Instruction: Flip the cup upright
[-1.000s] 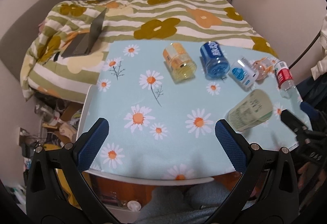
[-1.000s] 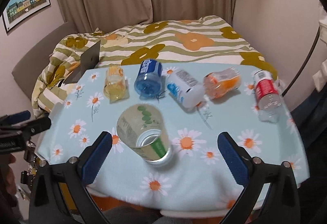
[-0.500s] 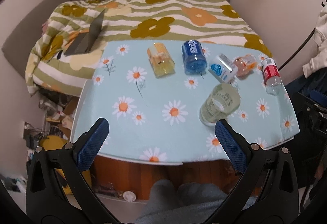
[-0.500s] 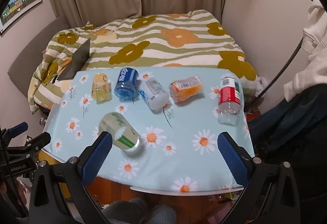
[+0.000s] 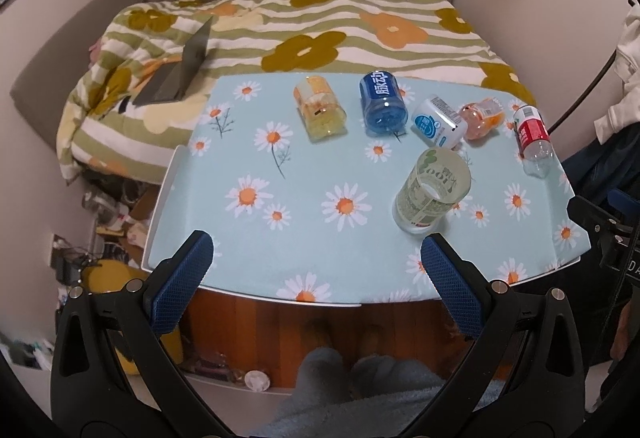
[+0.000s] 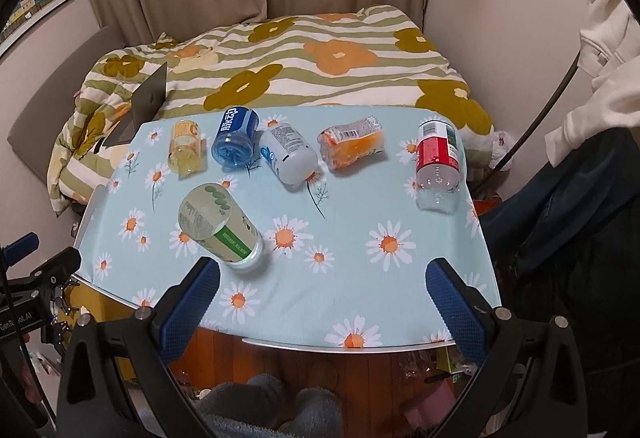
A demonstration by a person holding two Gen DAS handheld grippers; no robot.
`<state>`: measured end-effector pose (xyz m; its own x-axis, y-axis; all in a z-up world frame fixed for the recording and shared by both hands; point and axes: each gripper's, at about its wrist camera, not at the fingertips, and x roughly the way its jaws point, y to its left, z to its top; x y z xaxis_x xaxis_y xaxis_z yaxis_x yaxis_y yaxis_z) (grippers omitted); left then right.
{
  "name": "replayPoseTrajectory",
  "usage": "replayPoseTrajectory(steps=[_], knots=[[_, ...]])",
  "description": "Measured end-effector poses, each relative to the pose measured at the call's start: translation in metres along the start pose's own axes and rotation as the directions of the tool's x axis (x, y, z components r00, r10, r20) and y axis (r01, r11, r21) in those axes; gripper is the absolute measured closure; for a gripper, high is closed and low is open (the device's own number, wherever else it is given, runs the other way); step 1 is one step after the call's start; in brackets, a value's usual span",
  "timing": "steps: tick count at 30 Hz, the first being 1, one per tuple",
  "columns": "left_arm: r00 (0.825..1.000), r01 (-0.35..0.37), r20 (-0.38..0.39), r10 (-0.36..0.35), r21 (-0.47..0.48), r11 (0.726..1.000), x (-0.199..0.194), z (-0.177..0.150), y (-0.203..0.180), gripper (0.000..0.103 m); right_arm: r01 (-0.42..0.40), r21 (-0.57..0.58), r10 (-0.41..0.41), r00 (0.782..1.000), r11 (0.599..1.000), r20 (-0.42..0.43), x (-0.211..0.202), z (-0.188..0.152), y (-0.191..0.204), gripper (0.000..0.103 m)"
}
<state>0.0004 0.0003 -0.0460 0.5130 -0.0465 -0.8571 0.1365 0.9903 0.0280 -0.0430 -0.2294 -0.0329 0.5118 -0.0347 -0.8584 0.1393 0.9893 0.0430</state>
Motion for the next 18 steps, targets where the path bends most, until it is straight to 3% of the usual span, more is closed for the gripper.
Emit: replayPoseTrajectory(steps=[18], knots=[[0.999,-0.005,0.038,0.005,0.006,1.000,-0.007,0.009,-0.001,0.000,0.013,-0.005,-0.013,0.999,1.000,0.031,-0.008,0.009,0.000,0.000]])
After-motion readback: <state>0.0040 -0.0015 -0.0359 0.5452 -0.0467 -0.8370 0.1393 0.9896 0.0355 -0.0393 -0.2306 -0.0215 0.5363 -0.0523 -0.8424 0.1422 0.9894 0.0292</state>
